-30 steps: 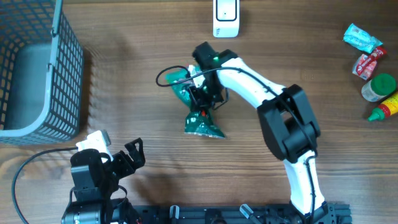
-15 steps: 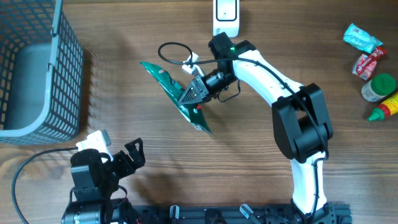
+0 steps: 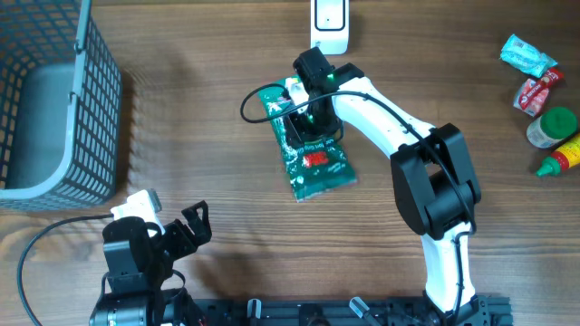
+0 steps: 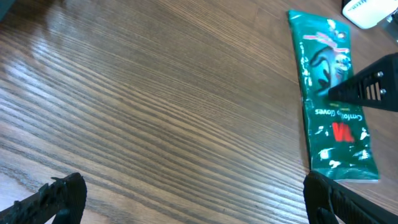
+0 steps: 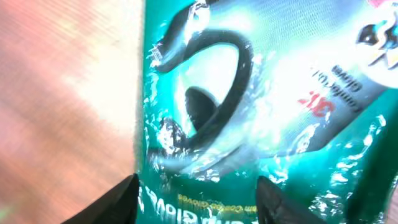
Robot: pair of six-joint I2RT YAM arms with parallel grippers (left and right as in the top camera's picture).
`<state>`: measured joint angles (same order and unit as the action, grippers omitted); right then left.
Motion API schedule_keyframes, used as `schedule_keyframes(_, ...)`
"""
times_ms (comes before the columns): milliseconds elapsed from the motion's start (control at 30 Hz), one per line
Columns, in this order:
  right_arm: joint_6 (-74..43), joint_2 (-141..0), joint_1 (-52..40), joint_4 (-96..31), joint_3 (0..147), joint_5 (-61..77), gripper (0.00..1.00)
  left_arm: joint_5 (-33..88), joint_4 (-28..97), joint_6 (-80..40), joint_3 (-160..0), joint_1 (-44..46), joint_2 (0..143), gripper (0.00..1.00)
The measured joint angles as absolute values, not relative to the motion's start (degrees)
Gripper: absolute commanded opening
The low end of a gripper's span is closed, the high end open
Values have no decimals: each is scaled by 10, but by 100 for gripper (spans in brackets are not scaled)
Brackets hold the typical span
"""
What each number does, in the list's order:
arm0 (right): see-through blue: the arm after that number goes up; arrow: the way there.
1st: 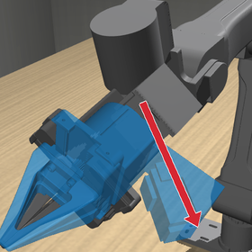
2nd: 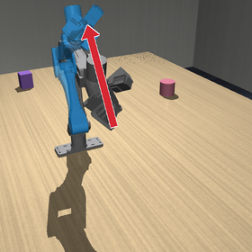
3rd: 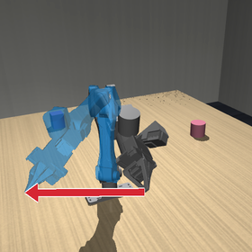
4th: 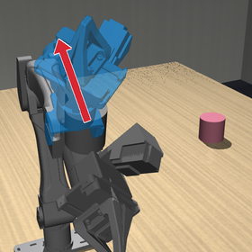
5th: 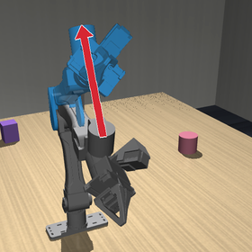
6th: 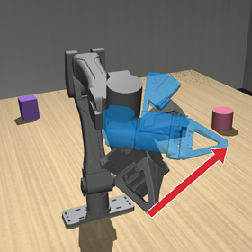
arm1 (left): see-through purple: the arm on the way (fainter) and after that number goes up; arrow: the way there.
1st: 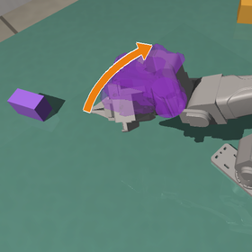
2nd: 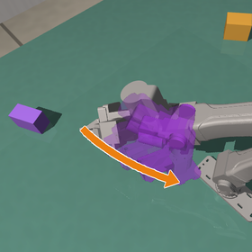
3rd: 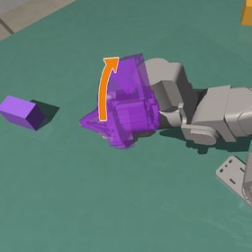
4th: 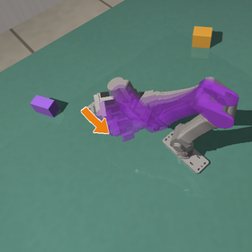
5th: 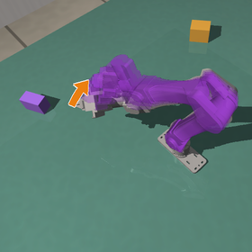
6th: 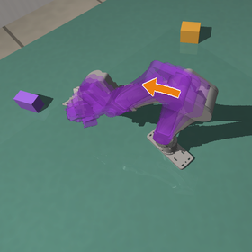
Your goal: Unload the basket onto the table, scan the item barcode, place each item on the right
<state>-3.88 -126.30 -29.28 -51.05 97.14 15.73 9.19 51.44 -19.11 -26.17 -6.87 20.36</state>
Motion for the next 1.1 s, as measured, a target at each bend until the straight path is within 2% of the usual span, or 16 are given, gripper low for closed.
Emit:
schedule_keyframes(67,-52,-1261,-293,-508,972,148,68,92,514,-191,-262,-69,204,100)
schedule_keyframes(100,-56,-1260,-293,-507,972,145,77,92,514,-191,-262,-69,204,100)
schedule_keyframes(133,-68,-1253,-296,-500,974,137,92,92,514,-191,-262,-69,204,100)
schedule_keyframes(167,-72,-1246,-300,-492,975,128,100,92,514,-191,-262,-69,204,100)
schedule_keyframes(567,-133,-1229,-422,-462,979,-78,100,92,514,-191,-262,-69,204,100)
schedule_keyframes(700,-165,-1265,-418,-461,978,-122,99,92,514,-191,-262,-69,204,100)
schedule_keyframes(933,-171,-1289,-395,-462,975,-122,100,92,514,-191,-262,-69,204,100)
schedule_keyframes(1000,-174,-1293,-395,-462,976,-120,92,92,515,-191,-262,-69,204,100)
schedule_keyframes(1067,-178,-1297,-395,-469,981,-116,80,92,514,-191,-262,-69,204,100)
schedule_keyframes(1100,-178,-1301,-395,-474,987,-111,68,92,514,-191,-262,-69,204,100)
